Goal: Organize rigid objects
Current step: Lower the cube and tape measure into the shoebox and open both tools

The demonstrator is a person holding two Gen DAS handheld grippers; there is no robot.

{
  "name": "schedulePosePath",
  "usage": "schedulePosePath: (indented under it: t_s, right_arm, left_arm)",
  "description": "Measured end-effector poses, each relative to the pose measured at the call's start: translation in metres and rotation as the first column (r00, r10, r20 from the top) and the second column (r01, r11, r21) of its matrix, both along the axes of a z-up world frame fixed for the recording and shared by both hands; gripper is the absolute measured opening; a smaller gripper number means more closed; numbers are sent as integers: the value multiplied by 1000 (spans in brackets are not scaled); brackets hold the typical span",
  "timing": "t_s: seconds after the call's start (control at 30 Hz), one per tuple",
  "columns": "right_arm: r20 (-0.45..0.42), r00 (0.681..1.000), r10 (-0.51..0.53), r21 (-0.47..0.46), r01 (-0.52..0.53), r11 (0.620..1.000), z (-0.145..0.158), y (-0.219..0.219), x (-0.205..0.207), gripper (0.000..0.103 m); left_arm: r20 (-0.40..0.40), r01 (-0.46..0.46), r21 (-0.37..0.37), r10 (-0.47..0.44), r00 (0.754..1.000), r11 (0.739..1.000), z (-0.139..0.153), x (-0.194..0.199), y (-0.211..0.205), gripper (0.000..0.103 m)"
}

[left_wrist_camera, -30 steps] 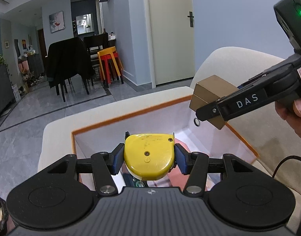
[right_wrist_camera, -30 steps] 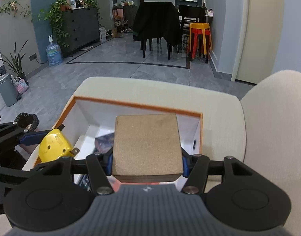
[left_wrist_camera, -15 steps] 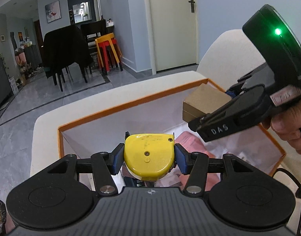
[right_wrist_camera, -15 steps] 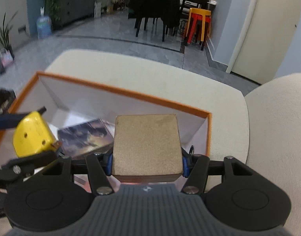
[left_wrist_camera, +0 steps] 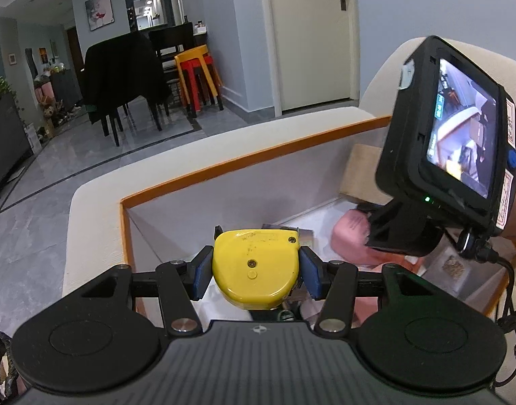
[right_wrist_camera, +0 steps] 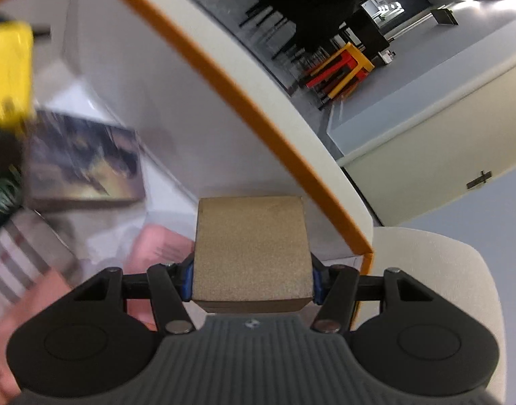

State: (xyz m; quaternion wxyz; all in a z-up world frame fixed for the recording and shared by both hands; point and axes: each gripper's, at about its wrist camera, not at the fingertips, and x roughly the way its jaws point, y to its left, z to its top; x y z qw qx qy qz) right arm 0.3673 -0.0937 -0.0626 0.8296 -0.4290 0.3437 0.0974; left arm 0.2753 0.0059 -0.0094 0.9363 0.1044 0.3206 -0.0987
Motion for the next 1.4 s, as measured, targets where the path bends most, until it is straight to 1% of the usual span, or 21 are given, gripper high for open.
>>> schedulePosePath:
  t_s: [0.03,0.07,0.13,0.2,0.3,0.33,0.43,0.5,0.6,0.67,0.73,0.8,0.87,1.03,1.2,1.23,1.4]
  right_arm:
    - [-8,1000,-11,-2,11,1000,-2,-1,3,59]
    - [-23,999,-25,18,25,1000,-2,-4,6,59]
    - [-94,995,-45,121,56,991,4,-13,13,59]
    - [-153,987,-37,202,68,977,10,-20,17,59]
    - [-256,967,-11,325,97,941,16,-28,22,59]
    - [-262,965,-10,336,101,937,17,-28,22,59]
    - [-271,962,-27,329,119,937,15,-33,25,59]
    - [-285,957,-44,352,148,924,15,-38,29,59]
    - [-268,962,-53,358,151,921,15,-35,26,58]
    - [-244,968,-55,363,144,920,16,-35,22,59]
    - [-231,972,-50,367,135,920,11,-32,17,59]
    - [-215,976,-47,371,126,920,10,-33,10,59]
    - [-208,977,-44,373,121,920,11,-32,5,59]
    - [-203,978,-43,398,122,909,17,-34,-3,59]
    - [-192,980,-45,395,119,911,20,-34,-12,59]
    - [-189,981,-45,400,119,909,19,-37,-8,59]
    - [-185,981,-52,437,130,890,26,-47,-11,65]
  left_arm:
    - [-4,-1,5,1,1000,1000,0,2,1,61]
    - [-10,-1,10,1,1000,1000,-1,5,1,61]
    - [-14,2,13,-2,1000,1000,-1,10,-1,61]
    - [-17,9,15,-9,1000,1000,-2,13,-4,61]
    - [-16,18,15,-18,1000,1000,-2,15,-9,61]
    - [-16,23,13,-23,1000,1000,-2,16,-12,61]
    - [-22,46,13,-45,999,999,-4,23,-19,61]
    - [-28,54,26,-54,998,998,-6,30,-27,61]
    - [-32,53,49,-52,998,997,-11,40,-34,61]
    - [-64,67,40,-65,996,997,-17,50,-35,62]
    - [-92,72,39,-68,993,997,-24,56,-34,66]
    - [-88,46,62,-40,995,997,-26,57,-34,79]
    - [-73,25,68,-20,997,997,-24,53,-33,87]
    - [-65,26,67,-21,998,997,-18,47,-32,87]
    - [-65,18,66,-14,998,998,-13,41,-32,87]
    - [-62,18,65,-14,998,998,-11,39,-32,86]
    - [-42,13,66,-10,999,998,-1,29,-32,87]
